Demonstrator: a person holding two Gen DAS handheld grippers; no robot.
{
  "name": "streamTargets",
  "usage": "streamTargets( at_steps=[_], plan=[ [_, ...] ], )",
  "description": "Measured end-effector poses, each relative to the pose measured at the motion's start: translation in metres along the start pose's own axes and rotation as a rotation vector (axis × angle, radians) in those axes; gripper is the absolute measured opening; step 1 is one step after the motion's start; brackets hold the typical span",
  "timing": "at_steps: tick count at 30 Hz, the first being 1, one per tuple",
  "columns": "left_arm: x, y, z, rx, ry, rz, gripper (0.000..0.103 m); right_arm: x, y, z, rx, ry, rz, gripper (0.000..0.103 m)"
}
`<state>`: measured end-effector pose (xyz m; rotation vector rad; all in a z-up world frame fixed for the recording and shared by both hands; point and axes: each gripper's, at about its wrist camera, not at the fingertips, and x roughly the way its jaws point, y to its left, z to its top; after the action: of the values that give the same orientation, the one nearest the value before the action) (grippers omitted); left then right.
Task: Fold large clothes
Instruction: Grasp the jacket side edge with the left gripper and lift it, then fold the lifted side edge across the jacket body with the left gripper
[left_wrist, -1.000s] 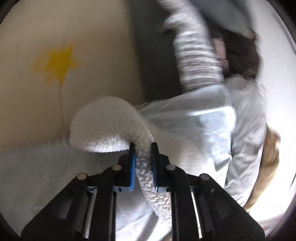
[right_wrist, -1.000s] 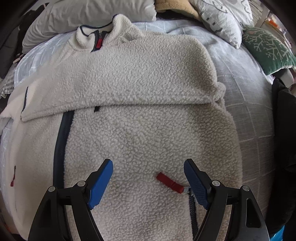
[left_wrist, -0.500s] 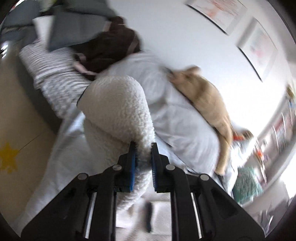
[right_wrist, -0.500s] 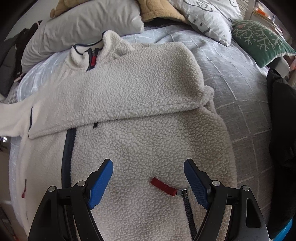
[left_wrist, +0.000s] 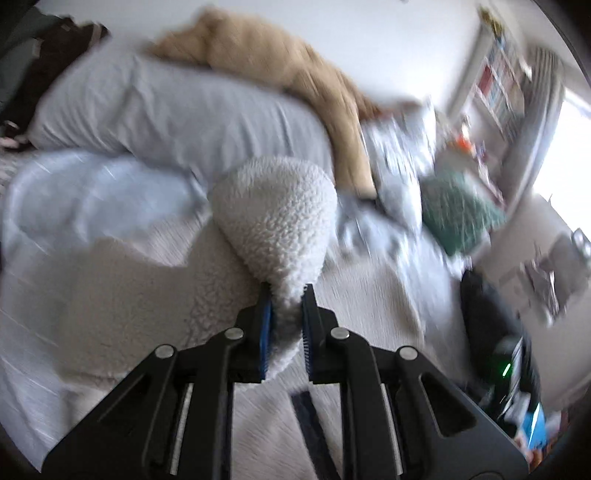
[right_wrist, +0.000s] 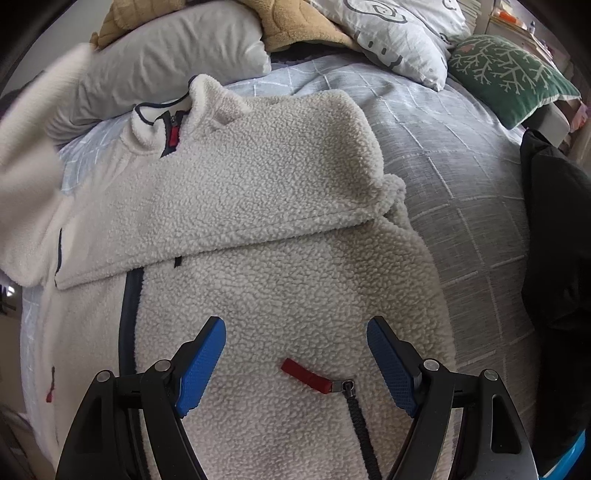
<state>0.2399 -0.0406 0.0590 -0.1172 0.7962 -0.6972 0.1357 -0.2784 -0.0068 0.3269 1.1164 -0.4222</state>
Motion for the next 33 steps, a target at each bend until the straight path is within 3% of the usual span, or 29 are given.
streamTargets(
  at_steps=[7,11,15,16,19,24,30,33],
  plan=[
    [0.098,-0.015,-0.101,0.039,0.289,0.058,0.019,0.000,-0.004,0.001,0.009,0.003,0.007,0.081],
    [0.091,-0.015,-0.116,0.053,0.231,0.048,0.022,0.001,-0.002,0.001,-0.010,0.005,-0.004,0.081],
    [0.071,-0.024,-0.109,0.028,0.293,0.012,0.064,0.004,-0.001,0.000,-0.018,0.014,-0.002,0.081],
    [0.066,-0.027,-0.106,0.023,0.299,0.017,0.069,0.005,0.000,0.000,-0.018,0.016,0.001,0.081],
    [0.045,-0.027,-0.099,-0.007,0.293,0.018,0.070,0.003,-0.001,0.002,-0.014,0.011,0.015,0.081],
    [0.009,0.000,-0.089,-0.168,0.228,-0.005,0.074,-0.002,-0.008,0.004,0.032,-0.010,0.074,0.081],
    [-0.014,0.049,-0.077,-0.250,0.164,0.050,0.075,-0.003,-0.006,0.005,0.063,-0.031,0.157,0.081],
    [-0.012,0.076,-0.078,-0.260,0.132,0.114,0.075,-0.002,0.007,0.007,0.056,-0.033,0.205,0.081]
  ],
)
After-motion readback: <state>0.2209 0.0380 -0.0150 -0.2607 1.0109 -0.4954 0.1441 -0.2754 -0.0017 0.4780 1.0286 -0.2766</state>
